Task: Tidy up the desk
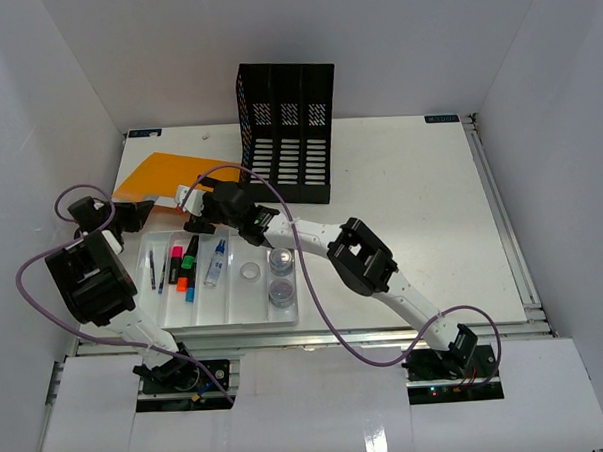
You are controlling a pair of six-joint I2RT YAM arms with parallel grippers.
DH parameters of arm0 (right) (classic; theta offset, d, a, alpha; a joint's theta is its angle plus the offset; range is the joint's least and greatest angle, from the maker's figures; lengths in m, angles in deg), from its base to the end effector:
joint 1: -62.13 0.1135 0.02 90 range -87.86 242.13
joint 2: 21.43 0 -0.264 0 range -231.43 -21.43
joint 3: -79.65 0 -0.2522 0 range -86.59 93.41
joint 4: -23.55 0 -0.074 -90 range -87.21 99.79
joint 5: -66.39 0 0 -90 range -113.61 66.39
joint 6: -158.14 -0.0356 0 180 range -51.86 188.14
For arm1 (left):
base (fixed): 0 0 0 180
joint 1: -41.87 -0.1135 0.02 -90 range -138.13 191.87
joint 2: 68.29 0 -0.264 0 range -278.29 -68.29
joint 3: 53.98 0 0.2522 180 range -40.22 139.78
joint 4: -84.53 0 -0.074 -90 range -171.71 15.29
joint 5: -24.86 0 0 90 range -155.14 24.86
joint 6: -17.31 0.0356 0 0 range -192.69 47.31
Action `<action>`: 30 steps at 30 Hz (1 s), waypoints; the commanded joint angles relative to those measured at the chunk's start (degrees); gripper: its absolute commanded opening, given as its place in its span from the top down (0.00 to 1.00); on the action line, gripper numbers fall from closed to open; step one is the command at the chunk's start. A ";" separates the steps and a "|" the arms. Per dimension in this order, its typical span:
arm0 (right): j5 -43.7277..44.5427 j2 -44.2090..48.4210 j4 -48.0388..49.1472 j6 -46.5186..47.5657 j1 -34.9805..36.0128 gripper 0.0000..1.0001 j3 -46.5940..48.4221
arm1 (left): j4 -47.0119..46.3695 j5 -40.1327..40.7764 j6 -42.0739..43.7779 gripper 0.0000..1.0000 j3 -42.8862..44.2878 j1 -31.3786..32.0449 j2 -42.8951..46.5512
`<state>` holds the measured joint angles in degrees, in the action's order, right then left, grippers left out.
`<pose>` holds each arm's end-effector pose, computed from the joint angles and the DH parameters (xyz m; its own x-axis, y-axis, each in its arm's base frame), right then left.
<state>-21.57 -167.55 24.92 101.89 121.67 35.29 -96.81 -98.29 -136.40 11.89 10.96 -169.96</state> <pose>0.3029 0.5126 0.1974 0.4020 -0.4118 -0.8179 -0.7460 0.3706 -0.5532 0.3219 0.1700 0.1658 -0.1763 -0.9804 -0.0878 -0.4544 0.1601 -0.8763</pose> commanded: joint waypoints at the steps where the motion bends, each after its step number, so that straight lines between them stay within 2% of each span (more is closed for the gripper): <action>1: 3.43 -0.05 6.34 2.79 0.14 0.01 0.74 | -2.14 -3.06 -1.04 1.00 -0.53 -0.13 5.59; 8: 3.67 -0.48 6.67 5.73 0.05 0.10 -1.64 | -2.30 -3.86 -2.03 1.00 -1.32 -0.12 7.11; 14: 4.91 -1.90 7.55 9.21 0.06 0.30 -1.29 | -2.03 -4.64 -2.37 1.00 -2.27 -0.20 8.25; 18: 5.40 -2.08 7.79 11.37 0.05 0.58 -1.46 | -1.80 -4.79 -2.35 1.00 -2.39 -0.20 8.50; 20: 5.59 -1.90 7.97 11.76 0.05 0.82 -1.89 | -1.69 -4.73 -2.46 1.00 -2.44 -0.20 8.50; 23: 5.43 -1.54 8.60 12.12 0.05 0.89 -2.52 | -1.04 -4.64 -2.64 0.98 -2.49 -0.20 8.38; 24: 5.25 -1.34 8.78 12.12 0.06 0.90 -2.80 | -0.68 -4.64 -2.72 0.95 -2.44 -0.20 8.23; 26: 5.09 -0.82 8.98 12.02 0.11 0.91 -3.33 | 0.88 -4.61 -2.34 0.67 -1.87 -0.20 7.76; 30: 4.45 -0.03 8.78 10.61 0.05 0.92 -3.95 | 4.39 -3.95 -0.17 0.33 -0.06 -0.20 6.45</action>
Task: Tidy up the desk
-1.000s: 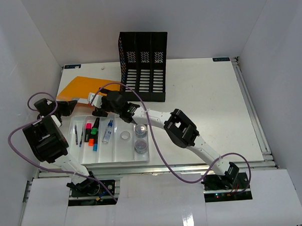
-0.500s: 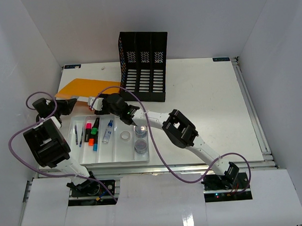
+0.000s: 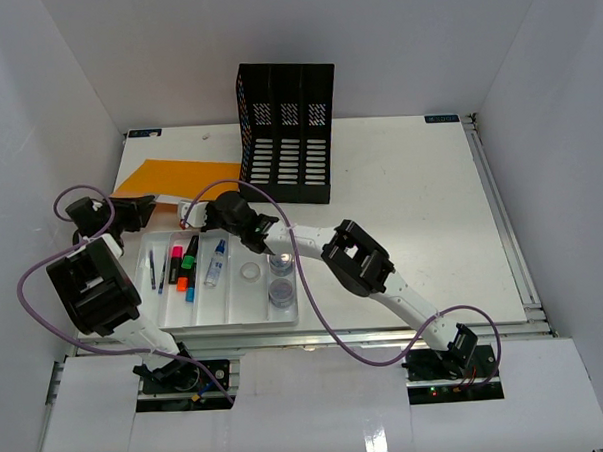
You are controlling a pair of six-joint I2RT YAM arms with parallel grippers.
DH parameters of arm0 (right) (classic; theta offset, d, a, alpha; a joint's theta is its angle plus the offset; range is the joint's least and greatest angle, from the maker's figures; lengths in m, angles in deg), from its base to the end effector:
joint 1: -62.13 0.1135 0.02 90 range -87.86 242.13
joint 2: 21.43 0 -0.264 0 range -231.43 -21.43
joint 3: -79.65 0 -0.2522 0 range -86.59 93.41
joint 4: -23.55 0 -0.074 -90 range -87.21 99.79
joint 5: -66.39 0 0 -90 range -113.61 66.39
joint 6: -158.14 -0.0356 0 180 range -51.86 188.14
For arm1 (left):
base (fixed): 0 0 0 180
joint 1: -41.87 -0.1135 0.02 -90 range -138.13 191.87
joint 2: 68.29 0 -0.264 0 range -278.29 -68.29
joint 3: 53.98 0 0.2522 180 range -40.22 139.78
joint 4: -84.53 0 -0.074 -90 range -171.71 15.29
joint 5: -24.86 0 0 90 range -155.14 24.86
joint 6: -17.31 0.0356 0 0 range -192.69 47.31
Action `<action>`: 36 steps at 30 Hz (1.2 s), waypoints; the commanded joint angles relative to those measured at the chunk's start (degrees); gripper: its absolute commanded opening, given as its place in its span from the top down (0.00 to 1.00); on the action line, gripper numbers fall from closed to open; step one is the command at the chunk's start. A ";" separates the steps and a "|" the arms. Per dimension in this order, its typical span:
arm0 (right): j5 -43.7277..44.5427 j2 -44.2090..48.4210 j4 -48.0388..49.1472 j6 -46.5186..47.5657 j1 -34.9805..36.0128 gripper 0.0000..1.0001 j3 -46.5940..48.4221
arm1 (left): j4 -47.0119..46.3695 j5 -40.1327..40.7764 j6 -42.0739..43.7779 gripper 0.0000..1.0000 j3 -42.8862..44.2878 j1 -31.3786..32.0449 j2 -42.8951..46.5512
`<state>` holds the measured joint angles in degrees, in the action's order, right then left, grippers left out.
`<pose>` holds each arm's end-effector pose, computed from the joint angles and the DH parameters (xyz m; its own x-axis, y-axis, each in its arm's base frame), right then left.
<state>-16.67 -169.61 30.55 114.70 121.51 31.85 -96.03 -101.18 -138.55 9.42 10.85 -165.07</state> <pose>0.3066 0.5097 0.1662 0.5215 -0.5341 -0.6655 -0.6033 0.3207 -0.7302 0.3091 0.1615 0.1812 -0.1964 -0.9791 -0.0527 -0.4210 0.1327 -0.8973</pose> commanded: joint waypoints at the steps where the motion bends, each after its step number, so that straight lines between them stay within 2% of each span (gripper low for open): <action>1: -0.52 2.19 3.15 -2.49 0.22 0.92 -0.67 | 3.90 -1.27 2.19 0.28 2.66 -0.09 1.05; 2: -0.61 2.36 3.15 -2.78 0.22 0.92 -0.84 | 4.20 -1.48 2.40 0.24 2.91 -0.09 0.56; 4: -0.66 2.50 3.02 -3.11 0.22 0.92 -0.98 | 4.21 -1.53 2.41 0.23 3.72 -0.04 -0.05; 11: -1.12 3.82 2.89 -5.22 0.30 0.92 -1.70 | 7.89 0.33 4.43 0.24 9.24 1.11 -4.91; 13: -1.56 4.64 2.46 -5.82 0.23 0.92 -2.22 | 8.33 1.28 4.65 0.35 10.97 2.14 -6.42; 19: -2.53 6.79 2.34 -7.21 0.22 0.92 -4.02 | 8.96 3.11 5.94 0.59 14.24 4.60 -9.12; 21: -2.69 7.17 2.27 -7.28 0.22 0.92 -4.18 | 8.33 3.26 6.02 0.74 13.94 4.98 -8.73; 23: -2.86 7.70 1.92 -7.34 0.30 0.82 -4.60 | 7.98 3.35 6.44 0.90 13.70 5.01 -7.87; 24: -2.78 8.01 1.89 -7.49 0.30 0.70 -4.78 | 7.82 3.35 6.88 0.97 13.68 5.01 -7.45; 25: -2.82 8.57 1.27 -7.54 0.30 0.51 -4.91 | 7.87 3.40 7.26 1.00 13.84 4.98 -6.76; 26: -3.14 9.21 -0.22 -7.57 0.30 0.27 -4.97 | 8.04 3.60 7.65 1.00 14.15 4.93 -5.79; 28: -4.39 10.61 -2.67 -7.98 0.30 0.13 -4.83 | 9.02 5.07 10.23 1.00 15.34 5.00 -3.83; 29: -5.32 11.53 -4.49 -8.36 0.27 0.10 -4.77 | 9.76 6.46 11.42 1.00 16.02 5.01 -2.47; 33: -14.47 16.81 -14.63 -9.84 -0.18 0.10 -4.73 | 12.86 11.75 15.65 1.00 19.47 4.92 2.27; 36: -26.33 22.09 -24.80 -10.05 -1.22 0.10 -4.65 | 11.85 13.90 17.00 1.00 20.10 5.00 5.87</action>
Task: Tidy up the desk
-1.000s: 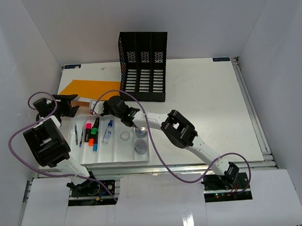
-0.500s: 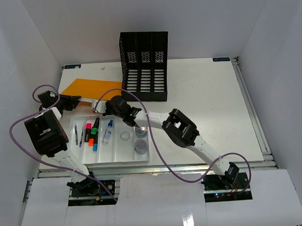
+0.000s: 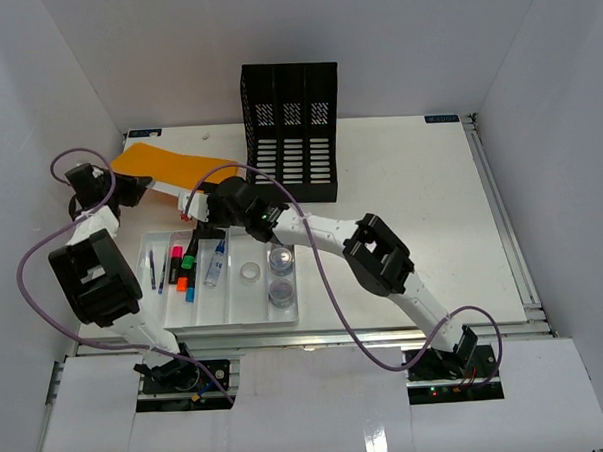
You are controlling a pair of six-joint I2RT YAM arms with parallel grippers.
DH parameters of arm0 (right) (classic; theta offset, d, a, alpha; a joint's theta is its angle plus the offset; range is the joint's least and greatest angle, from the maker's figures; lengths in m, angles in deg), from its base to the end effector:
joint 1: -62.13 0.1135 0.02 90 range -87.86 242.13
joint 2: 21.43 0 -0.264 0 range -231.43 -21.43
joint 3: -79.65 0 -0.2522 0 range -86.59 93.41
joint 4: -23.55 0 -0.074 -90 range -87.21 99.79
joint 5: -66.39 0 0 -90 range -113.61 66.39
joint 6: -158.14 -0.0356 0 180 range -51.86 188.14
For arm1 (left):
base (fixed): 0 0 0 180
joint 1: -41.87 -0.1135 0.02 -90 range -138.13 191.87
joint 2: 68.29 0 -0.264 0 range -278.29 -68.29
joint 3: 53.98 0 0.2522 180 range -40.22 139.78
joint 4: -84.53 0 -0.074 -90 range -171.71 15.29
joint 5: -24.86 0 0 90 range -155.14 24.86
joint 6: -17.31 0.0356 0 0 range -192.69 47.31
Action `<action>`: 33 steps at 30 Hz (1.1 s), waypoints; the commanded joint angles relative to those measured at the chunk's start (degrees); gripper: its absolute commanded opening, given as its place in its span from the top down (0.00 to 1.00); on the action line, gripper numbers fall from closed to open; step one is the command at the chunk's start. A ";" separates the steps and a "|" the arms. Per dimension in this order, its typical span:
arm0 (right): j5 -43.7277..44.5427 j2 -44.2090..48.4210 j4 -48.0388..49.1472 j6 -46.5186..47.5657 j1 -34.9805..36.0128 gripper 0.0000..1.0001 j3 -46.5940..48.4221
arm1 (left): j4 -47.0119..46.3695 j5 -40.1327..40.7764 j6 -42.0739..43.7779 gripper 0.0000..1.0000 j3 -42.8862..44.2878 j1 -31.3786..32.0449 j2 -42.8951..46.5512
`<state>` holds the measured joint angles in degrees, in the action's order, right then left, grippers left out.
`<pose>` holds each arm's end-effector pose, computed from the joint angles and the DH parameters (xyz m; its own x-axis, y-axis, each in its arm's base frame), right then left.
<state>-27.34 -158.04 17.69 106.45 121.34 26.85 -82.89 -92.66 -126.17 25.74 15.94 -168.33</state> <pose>0.2879 0.4877 0.2248 0.4455 -0.4608 -0.7676 -0.7814 0.2183 -0.5846 0.3590 0.1563 0.2285 -0.2594 -0.9186 -0.2980 -0.4157 0.3847 -0.8241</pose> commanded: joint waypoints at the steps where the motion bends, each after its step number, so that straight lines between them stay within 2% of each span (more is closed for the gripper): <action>1: -21.37 13.23 -14.56 -2.34 -1.89 0.10 0.25 | -2.42 5.43 4.95 1.00 3.93 -0.15 10.18; 3: -28.70 17.95 -18.58 -4.58 -3.56 0.10 -1.11 | -5.14 5.13 5.95 1.00 3.93 -0.09 12.53; 7: -36.38 28.60 -21.87 -8.67 -8.90 0.10 -7.18 | -13.61 1.32 6.81 1.00 3.00 0.33 17.43; 14: -39.91 45.72 -25.08 -7.42 -18.48 0.10 -26.09 | -24.56 -2.26 7.28 1.00 4.94 4.56 21.72; 20: -41.43 62.31 -25.13 -6.41 -26.89 0.10 -45.11 | -22.39 -0.29 14.73 1.00 11.79 16.33 23.81; 23: -44.24 67.44 -24.64 -6.57 -30.52 0.10 -50.79 | -21.99 2.63 16.11 1.00 10.92 19.02 26.72; 27: -47.00 73.46 -24.32 -6.28 -35.34 0.10 -57.45 | -21.78 4.17 13.57 1.00 9.51 20.06 29.77; 33: -53.37 78.75 -19.09 -7.75 -41.23 0.10 -67.64 | -19.51 4.49 14.15 1.00 10.42 22.00 28.89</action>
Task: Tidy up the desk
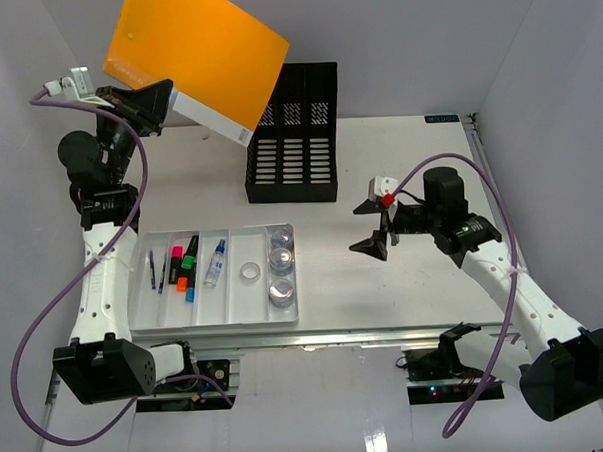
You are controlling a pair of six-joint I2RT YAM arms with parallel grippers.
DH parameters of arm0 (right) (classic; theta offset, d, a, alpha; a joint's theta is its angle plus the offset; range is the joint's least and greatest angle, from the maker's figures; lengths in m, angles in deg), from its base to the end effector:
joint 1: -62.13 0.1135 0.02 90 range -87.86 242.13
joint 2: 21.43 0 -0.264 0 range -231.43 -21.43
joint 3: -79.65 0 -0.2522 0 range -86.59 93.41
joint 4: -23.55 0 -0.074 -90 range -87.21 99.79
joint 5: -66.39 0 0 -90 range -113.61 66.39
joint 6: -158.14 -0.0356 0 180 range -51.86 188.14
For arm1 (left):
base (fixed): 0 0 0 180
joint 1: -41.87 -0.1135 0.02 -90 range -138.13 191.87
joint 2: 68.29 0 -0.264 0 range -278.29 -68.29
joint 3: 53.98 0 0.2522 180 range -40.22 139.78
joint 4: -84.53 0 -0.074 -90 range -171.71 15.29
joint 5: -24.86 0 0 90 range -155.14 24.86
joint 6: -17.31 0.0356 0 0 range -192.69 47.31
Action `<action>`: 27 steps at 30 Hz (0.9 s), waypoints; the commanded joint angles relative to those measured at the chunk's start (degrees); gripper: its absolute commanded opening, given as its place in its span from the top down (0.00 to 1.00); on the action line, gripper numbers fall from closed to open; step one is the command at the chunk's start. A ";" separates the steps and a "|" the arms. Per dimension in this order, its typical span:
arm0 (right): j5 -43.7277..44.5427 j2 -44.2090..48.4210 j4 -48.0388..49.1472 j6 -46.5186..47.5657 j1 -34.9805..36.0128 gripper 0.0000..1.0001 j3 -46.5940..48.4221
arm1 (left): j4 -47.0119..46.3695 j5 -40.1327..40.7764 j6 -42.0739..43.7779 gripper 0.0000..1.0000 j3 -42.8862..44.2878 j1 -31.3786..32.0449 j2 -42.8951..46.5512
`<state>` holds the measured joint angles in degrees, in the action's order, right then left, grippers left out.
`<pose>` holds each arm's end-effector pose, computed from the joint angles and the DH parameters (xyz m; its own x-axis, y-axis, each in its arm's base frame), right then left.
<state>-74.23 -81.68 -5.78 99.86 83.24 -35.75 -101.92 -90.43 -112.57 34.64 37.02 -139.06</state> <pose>0.2028 0.1078 0.3210 0.1287 -0.3079 -0.9427 -0.9575 0.2089 -0.1989 0.2702 0.0077 0.4838 0.1149 -0.5721 -0.8121 0.5020 0.7389 -0.4495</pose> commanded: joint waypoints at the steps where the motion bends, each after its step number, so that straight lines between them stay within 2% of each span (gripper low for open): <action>1: -7.37 3.04 5.03 -1.21 -4.19 0.10 -6.23 | -0.37 2.27 0.68 1.00 1.52 0.98 -0.97; 8: -10.20 4.61 6.95 -0.96 -9.67 0.10 -10.06 | -0.27 1.21 0.33 1.00 3.27 0.99 -6.57; 15: -10.56 4.36 7.39 -0.01 -10.20 0.10 -11.46 | 0.59 3.12 3.36 1.00 2.24 1.07 -9.62; 27: -10.73 3.44 7.57 0.04 -10.44 0.10 -11.88 | 2.84 10.32 9.80 1.00 -1.93 0.99 -8.37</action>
<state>-83.45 -78.06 -0.26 99.77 73.32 -47.11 -98.13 -84.48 -105.95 33.83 38.02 -150.39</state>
